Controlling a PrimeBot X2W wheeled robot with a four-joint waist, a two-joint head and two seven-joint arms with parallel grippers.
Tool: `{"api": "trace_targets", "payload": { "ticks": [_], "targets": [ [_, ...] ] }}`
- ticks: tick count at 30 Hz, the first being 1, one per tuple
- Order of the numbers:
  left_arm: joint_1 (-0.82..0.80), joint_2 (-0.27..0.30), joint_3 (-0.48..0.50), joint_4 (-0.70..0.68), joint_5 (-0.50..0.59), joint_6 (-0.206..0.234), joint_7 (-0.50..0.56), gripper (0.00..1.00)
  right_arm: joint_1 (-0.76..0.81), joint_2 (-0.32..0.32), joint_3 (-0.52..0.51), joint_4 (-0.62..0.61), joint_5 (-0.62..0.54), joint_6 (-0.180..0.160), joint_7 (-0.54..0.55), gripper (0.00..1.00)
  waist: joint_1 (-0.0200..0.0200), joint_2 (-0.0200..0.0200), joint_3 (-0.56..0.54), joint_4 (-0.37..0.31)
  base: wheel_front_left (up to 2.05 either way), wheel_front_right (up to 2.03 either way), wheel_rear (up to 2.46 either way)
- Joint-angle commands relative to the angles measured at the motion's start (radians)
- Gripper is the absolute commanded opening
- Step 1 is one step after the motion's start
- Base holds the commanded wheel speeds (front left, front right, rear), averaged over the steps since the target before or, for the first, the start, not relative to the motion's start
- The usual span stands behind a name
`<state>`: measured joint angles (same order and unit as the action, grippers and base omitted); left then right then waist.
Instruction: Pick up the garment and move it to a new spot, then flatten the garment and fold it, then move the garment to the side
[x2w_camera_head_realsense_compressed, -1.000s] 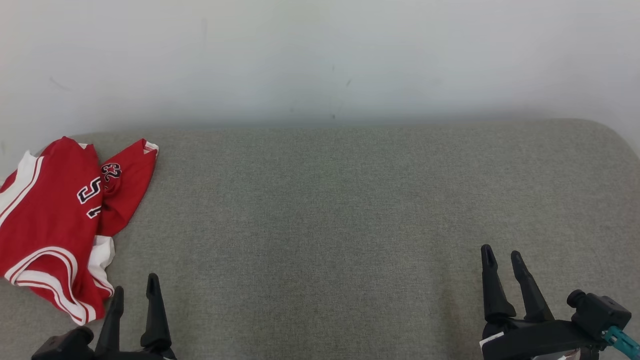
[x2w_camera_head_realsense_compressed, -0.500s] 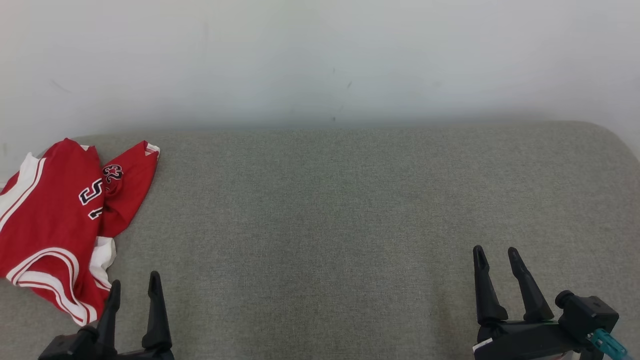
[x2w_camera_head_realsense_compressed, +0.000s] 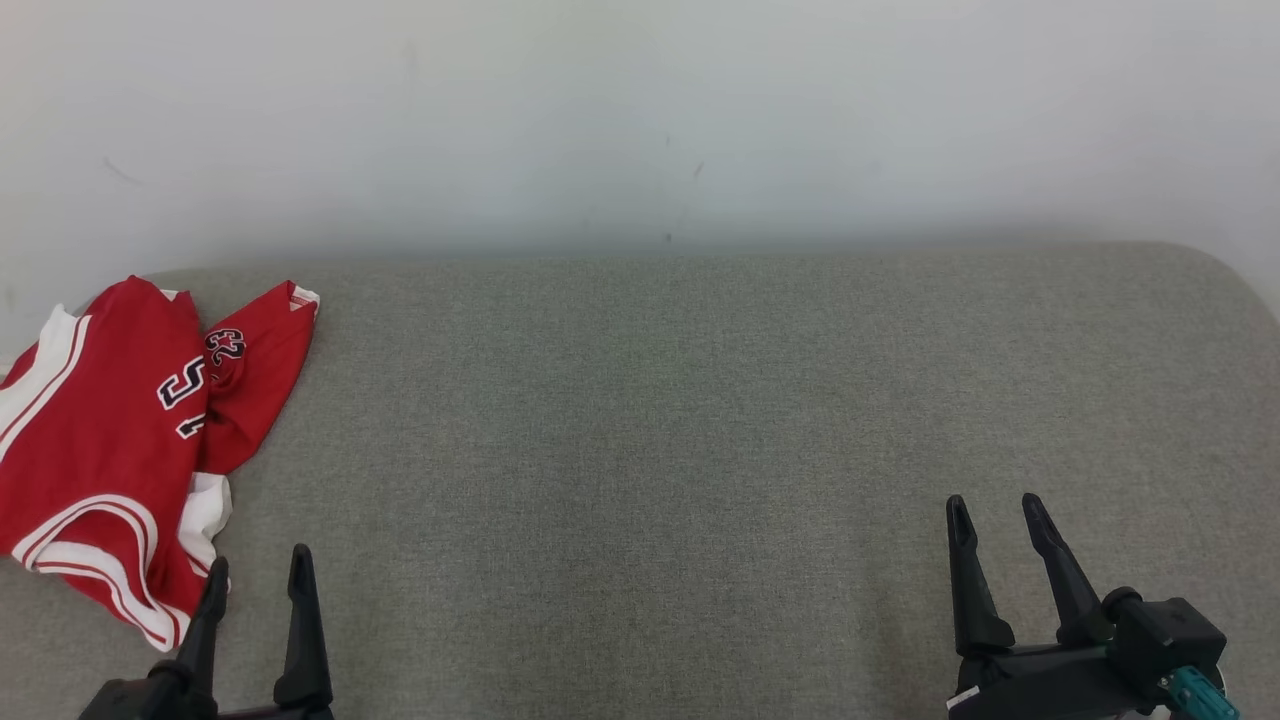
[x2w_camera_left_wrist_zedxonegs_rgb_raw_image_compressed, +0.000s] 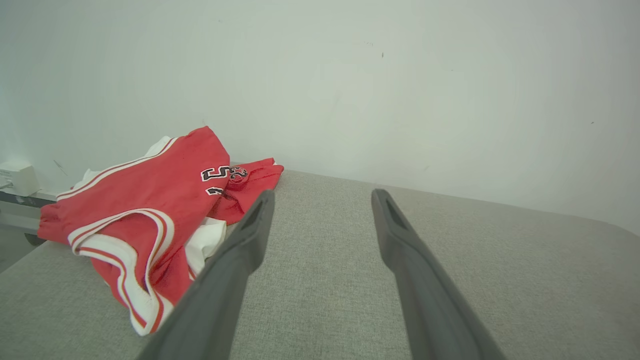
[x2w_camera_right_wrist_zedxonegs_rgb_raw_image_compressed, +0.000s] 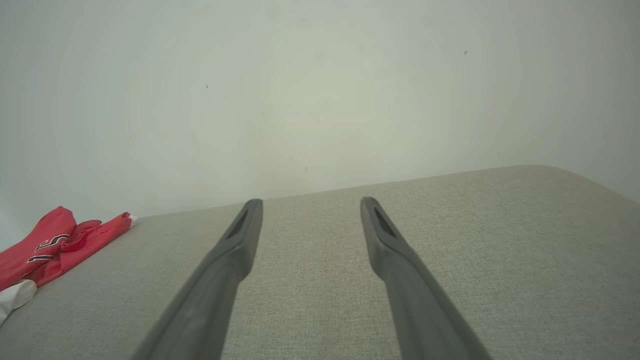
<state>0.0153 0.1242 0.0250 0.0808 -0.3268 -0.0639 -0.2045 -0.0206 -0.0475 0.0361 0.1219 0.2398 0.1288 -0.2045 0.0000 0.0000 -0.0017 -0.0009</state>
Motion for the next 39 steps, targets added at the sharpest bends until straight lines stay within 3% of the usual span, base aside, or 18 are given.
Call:
{"api": "trace_targets", "payload": {
  "ticks": [1,21,30,39],
  "targets": [
    [0.005,0.001,0.005,-0.010,0.025,-0.006,-0.009,1.00,0.002,-0.004,-0.002,-0.004,-0.023,0.003,-0.009,1.00,0.0000,0.0000,0.000,0.000,0.00,0.00,0.00],
    [0.014,-0.012,0.034,0.039,0.175,-0.022,-0.048,1.00,0.011,-0.004,-0.001,0.009,-0.173,0.003,-0.047,1.00,0.0000,0.0000,-0.008,-0.002,0.00,0.00,0.00],
    [0.027,0.012,0.023,0.038,0.188,-0.048,-0.062,1.00,0.019,-0.004,-0.005,0.013,-0.216,0.003,-0.062,1.00,0.0000,0.0000,-0.016,0.000,0.00,0.00,0.00],
    [0.029,0.024,0.023,0.059,0.169,-0.044,-0.062,1.00,0.018,-0.004,-0.023,0.036,-0.186,0.003,-0.061,1.00,0.0000,0.0000,-0.020,0.004,0.00,0.00,0.00]
  ]
}}
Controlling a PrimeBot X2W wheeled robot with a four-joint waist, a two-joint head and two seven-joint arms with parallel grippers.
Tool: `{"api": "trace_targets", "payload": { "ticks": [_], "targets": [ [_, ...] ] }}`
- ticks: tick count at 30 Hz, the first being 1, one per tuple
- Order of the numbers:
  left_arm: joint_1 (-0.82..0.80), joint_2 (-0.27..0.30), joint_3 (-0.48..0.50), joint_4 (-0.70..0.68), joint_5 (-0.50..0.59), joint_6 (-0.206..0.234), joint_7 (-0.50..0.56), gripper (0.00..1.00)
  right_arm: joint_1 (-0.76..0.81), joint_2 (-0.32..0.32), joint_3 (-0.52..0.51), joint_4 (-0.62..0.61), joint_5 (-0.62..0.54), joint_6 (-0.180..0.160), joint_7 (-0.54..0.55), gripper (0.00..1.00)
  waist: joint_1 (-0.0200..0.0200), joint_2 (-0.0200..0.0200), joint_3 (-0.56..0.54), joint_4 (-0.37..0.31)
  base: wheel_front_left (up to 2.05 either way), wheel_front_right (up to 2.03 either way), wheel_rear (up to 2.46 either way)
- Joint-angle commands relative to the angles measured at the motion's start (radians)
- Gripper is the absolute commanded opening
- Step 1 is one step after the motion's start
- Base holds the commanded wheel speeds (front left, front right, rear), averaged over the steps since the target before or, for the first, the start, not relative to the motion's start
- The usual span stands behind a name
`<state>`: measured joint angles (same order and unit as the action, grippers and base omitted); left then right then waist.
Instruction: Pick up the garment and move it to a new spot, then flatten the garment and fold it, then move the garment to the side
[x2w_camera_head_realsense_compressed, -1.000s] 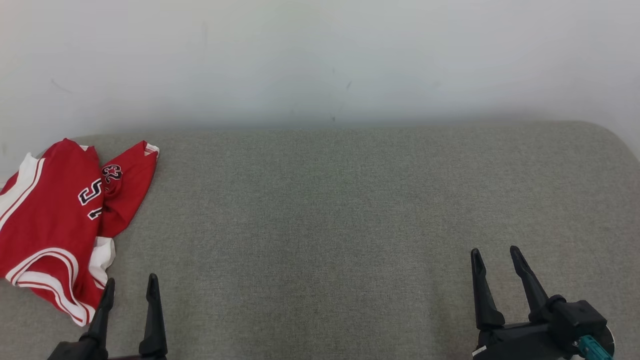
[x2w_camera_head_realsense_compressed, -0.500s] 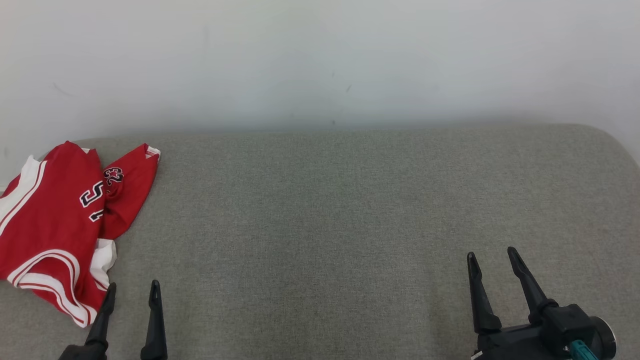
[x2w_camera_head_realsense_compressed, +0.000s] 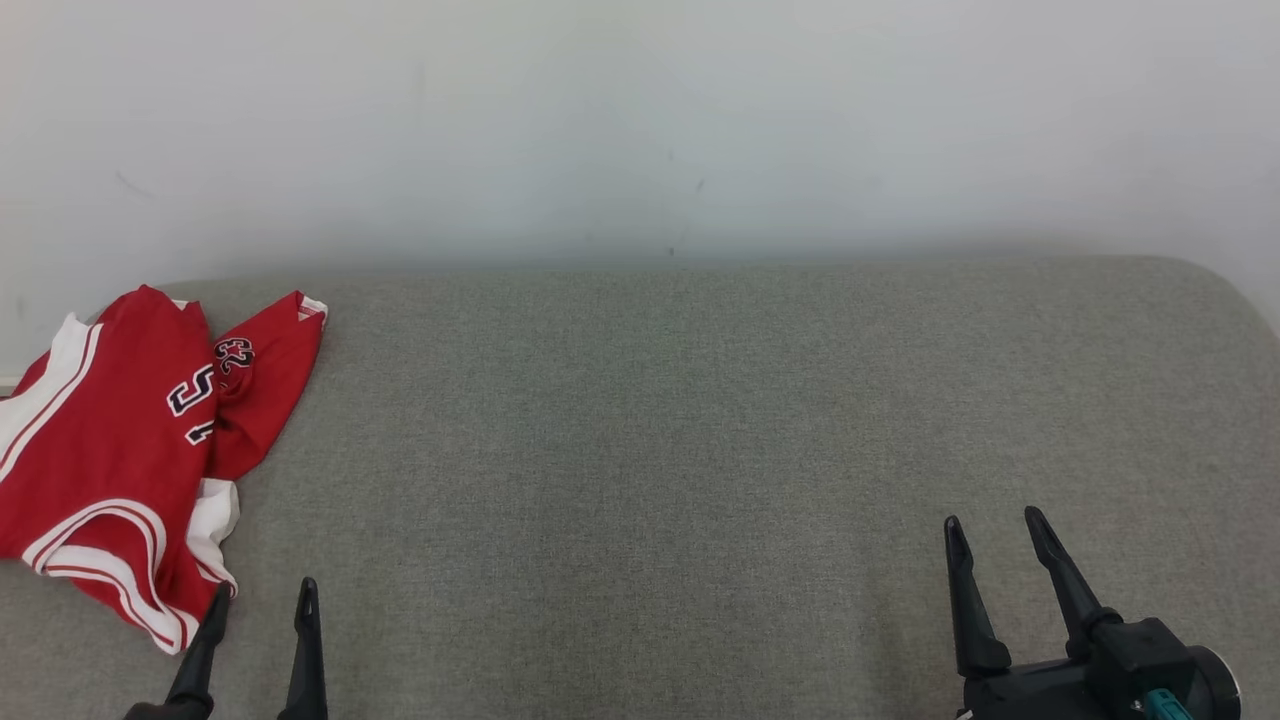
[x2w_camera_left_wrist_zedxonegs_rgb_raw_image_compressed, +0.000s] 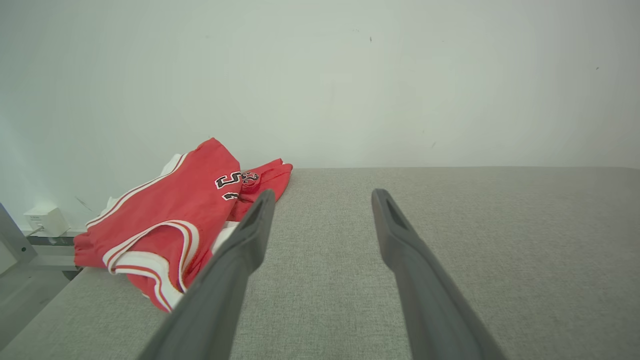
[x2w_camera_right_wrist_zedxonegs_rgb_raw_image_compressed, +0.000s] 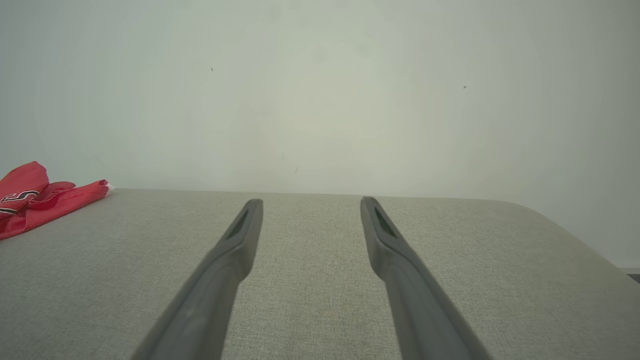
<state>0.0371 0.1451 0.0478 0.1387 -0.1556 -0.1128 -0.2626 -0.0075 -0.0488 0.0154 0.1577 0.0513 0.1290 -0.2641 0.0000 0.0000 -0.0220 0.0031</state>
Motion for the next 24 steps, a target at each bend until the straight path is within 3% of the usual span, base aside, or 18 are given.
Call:
{"api": "trace_targets", "payload": {
  "ticks": [1,14,24],
  "targets": [
    [0.006,0.002,0.000,0.003,-0.005,0.005,-0.004,1.00,0.005,-0.003,-0.003,0.002,0.003,0.003,-0.001,1.00,0.0000,0.0000,0.000,0.000,0.00,0.00,0.00],
    [0.005,0.007,-0.004,0.006,-0.012,0.015,-0.004,1.00,-0.005,-0.003,0.002,0.017,0.012,0.003,-0.001,1.00,0.0000,0.0000,-0.001,-0.001,0.00,0.00,0.00],
    [0.005,0.009,-0.005,0.008,-0.018,0.021,-0.004,1.00,-0.006,-0.003,-0.002,0.022,0.089,0.003,-0.001,1.00,0.0000,0.0000,0.001,0.002,0.00,0.00,0.00]
  ]
}}
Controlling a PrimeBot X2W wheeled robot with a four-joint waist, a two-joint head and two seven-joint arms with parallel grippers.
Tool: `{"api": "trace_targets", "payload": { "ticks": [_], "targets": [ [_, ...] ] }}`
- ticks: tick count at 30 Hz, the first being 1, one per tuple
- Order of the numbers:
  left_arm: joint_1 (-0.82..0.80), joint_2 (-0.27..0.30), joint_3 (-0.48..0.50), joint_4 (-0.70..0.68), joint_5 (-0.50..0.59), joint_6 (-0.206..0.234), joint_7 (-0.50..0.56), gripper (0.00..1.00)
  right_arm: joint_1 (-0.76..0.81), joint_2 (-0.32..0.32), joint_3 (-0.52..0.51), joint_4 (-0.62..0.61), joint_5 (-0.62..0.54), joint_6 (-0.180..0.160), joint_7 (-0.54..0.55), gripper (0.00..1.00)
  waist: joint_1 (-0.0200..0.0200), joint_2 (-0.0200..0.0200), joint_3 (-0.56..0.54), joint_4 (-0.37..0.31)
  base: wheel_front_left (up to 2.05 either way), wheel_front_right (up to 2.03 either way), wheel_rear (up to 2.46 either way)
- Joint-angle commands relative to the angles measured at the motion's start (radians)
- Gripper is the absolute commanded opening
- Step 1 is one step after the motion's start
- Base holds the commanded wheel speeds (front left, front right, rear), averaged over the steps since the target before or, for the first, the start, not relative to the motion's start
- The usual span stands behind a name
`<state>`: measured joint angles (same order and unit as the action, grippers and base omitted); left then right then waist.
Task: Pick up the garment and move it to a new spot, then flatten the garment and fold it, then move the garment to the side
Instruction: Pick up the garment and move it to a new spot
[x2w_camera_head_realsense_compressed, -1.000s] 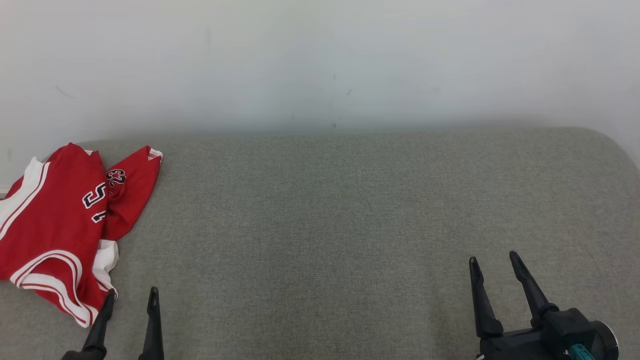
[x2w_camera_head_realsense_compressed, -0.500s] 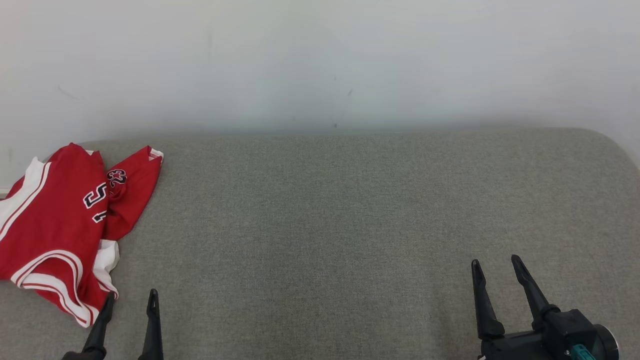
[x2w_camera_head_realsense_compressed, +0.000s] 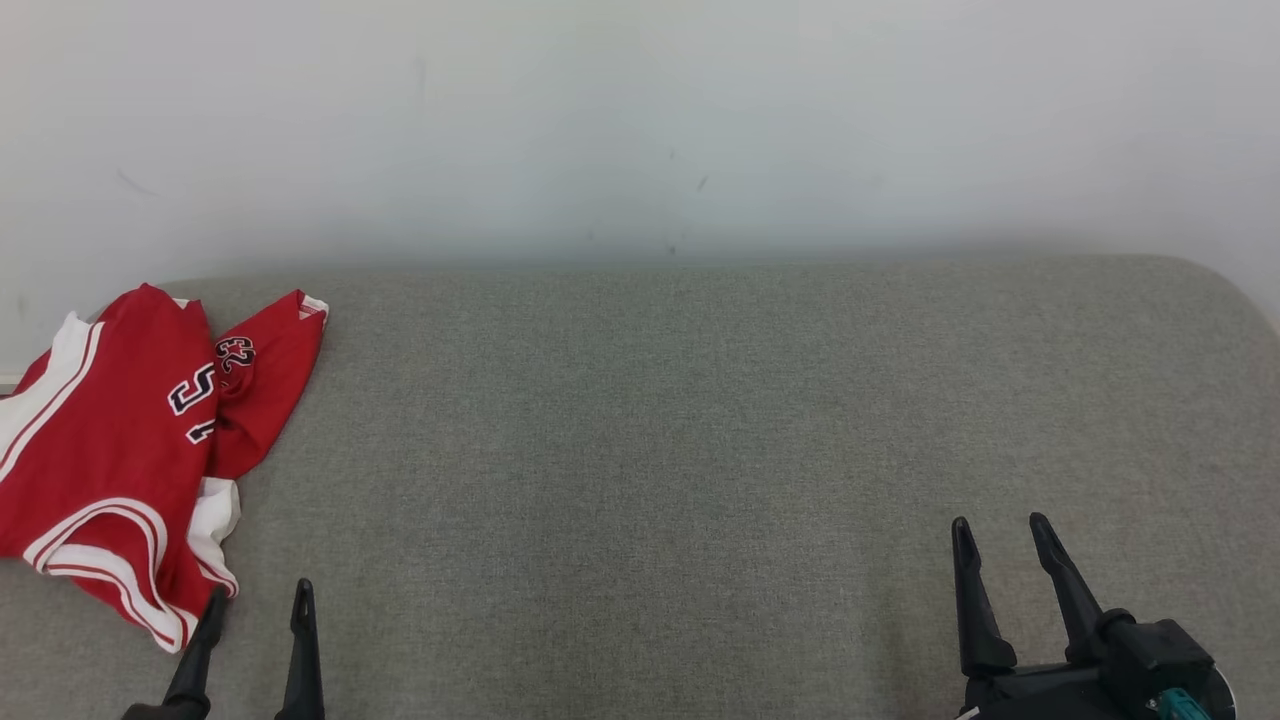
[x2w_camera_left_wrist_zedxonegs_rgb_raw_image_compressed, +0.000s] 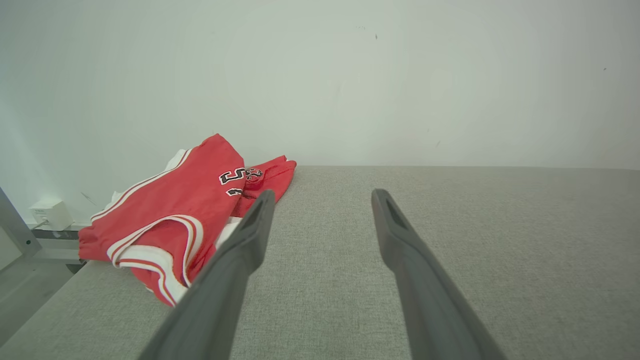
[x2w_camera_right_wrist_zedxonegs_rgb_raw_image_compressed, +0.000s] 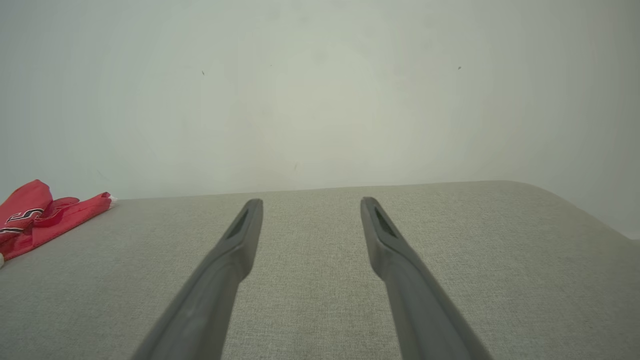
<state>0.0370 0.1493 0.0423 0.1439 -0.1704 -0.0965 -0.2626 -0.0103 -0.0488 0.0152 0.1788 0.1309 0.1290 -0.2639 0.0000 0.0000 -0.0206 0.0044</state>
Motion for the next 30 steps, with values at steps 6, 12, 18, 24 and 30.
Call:
{"api": "trace_targets", "payload": {
  "ticks": [6,12,18,24,30],
  "targets": [
    [0.008,0.008,0.001,0.004,-0.005,0.008,-0.004,1.00,-0.006,-0.003,0.004,0.009,0.032,0.003,-0.001,1.00,0.0000,0.0000,-0.001,0.000,0.00,0.00,0.00],
    [0.009,0.009,-0.002,0.005,-0.007,0.008,-0.004,1.00,-0.006,-0.003,0.010,0.020,0.051,0.003,-0.001,1.00,0.0000,0.0000,-0.001,0.000,0.00,0.00,0.00],
    [0.010,0.011,-0.006,0.007,-0.009,0.014,-0.004,1.00,-0.006,-0.003,0.013,0.025,0.058,0.003,-0.001,1.00,0.0000,0.0000,-0.001,0.001,0.00,0.00,0.00],
    [0.001,0.015,-0.010,0.016,-0.013,0.017,-0.003,1.00,-0.002,-0.003,0.010,0.029,0.060,0.003,-0.001,1.00,0.0000,0.0000,-0.001,0.022,0.00,0.00,0.00],
    [-0.002,0.021,-0.010,0.021,-0.015,0.025,-0.002,1.00,0.009,-0.003,0.013,0.036,0.068,0.003,-0.001,1.00,0.0000,0.0000,0.000,0.081,0.00,0.00,0.00]
  ]
}}
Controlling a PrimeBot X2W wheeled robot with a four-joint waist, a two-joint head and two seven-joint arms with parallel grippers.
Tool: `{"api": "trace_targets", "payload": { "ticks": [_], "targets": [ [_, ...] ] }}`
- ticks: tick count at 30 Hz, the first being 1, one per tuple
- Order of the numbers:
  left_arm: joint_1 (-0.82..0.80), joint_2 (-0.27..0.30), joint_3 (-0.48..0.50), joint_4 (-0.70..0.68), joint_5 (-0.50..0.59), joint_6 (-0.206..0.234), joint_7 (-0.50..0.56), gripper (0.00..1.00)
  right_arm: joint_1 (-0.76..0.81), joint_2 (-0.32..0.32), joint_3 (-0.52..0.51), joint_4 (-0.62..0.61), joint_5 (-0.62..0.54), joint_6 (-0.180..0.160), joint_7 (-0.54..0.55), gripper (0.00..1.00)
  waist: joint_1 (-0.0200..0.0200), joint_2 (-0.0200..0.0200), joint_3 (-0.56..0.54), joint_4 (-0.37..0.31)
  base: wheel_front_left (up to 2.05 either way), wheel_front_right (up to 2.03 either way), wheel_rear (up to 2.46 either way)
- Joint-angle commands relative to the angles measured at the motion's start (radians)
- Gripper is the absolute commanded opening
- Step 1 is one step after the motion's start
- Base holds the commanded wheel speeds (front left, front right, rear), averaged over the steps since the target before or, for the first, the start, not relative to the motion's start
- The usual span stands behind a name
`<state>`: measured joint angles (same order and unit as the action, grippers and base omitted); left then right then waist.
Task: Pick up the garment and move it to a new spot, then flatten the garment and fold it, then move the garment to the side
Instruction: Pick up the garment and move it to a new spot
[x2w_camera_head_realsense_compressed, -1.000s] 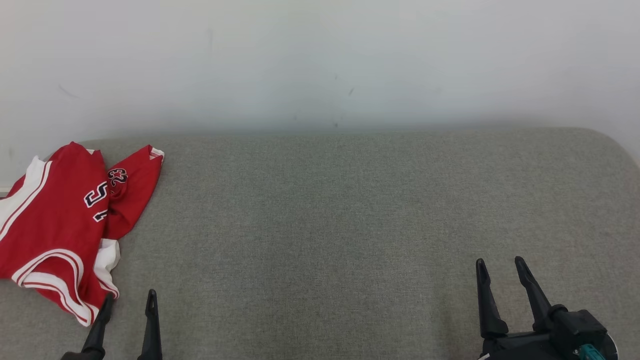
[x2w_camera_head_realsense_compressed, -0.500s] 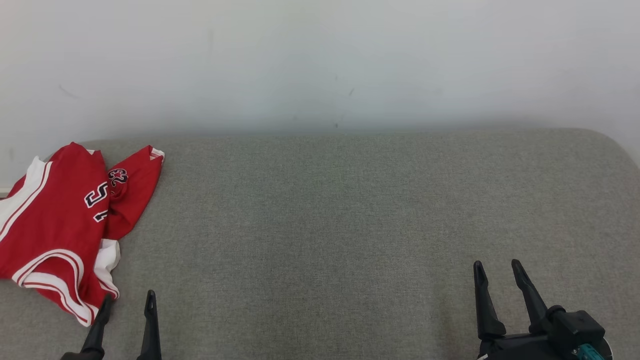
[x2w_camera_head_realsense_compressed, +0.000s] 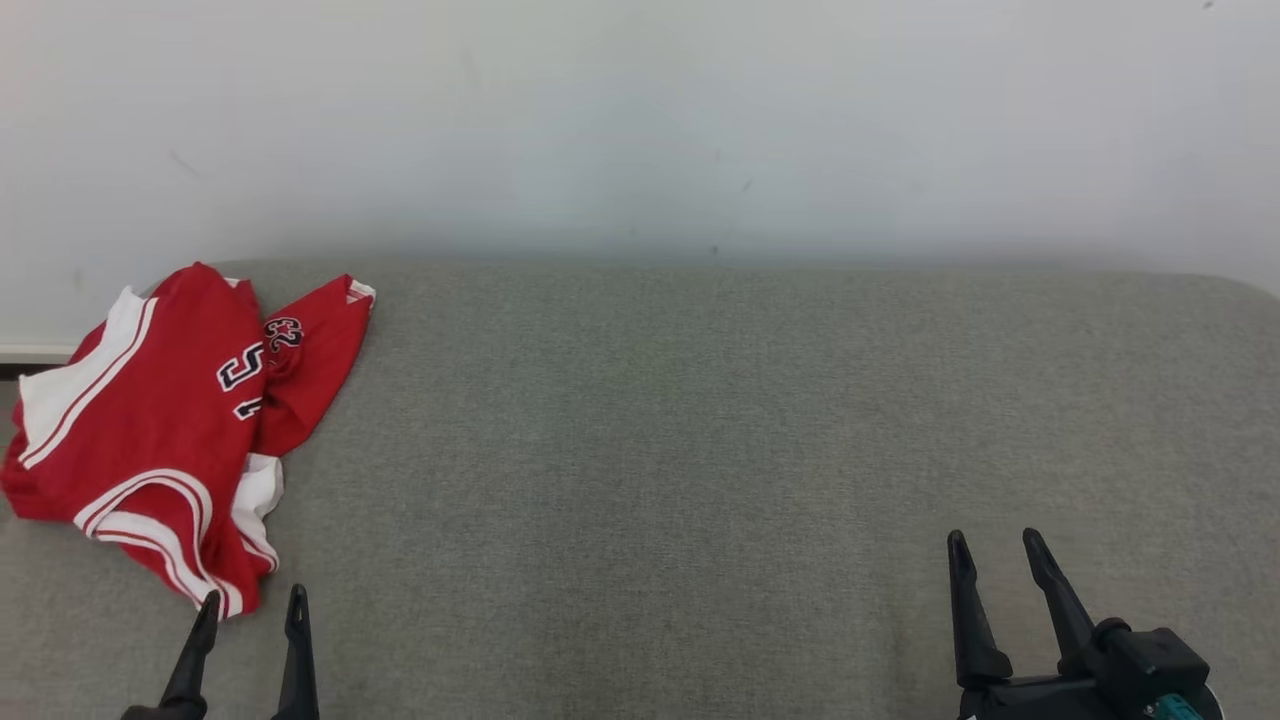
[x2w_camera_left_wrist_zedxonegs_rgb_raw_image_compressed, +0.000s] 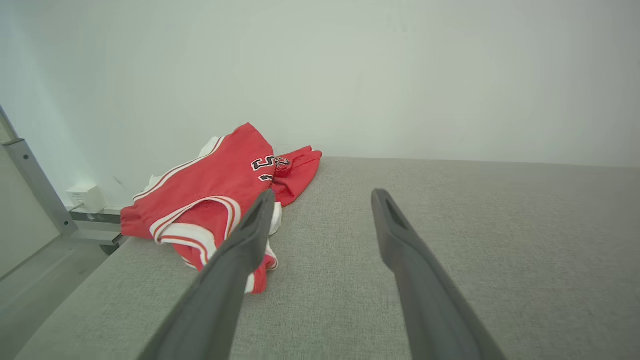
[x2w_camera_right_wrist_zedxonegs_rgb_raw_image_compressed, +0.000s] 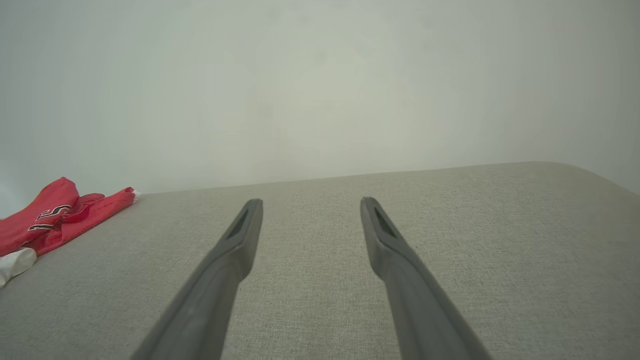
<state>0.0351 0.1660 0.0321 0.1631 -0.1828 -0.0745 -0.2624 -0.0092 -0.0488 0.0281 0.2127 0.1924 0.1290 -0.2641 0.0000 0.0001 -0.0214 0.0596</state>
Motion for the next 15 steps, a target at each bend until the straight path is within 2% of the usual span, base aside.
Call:
{"api": "trace_targets", "payload": {
  "ticks": [1,15],
  "targets": [
    [0.002,0.006,-0.001,0.003,-0.003,0.004,-0.002,1.00,0.009,-0.003,-0.002,0.003,0.007,0.003,-0.001,1.00,0.0000,-0.0001,0.001,0.040,0.00,0.00,0.00],
    [-0.009,0.015,0.008,0.008,-0.023,0.021,0.000,1.00,-0.004,-0.003,-0.003,0.010,-0.010,0.003,-0.001,1.00,0.0000,-0.0001,0.039,0.243,0.00,0.00,0.00]
  ]
}}
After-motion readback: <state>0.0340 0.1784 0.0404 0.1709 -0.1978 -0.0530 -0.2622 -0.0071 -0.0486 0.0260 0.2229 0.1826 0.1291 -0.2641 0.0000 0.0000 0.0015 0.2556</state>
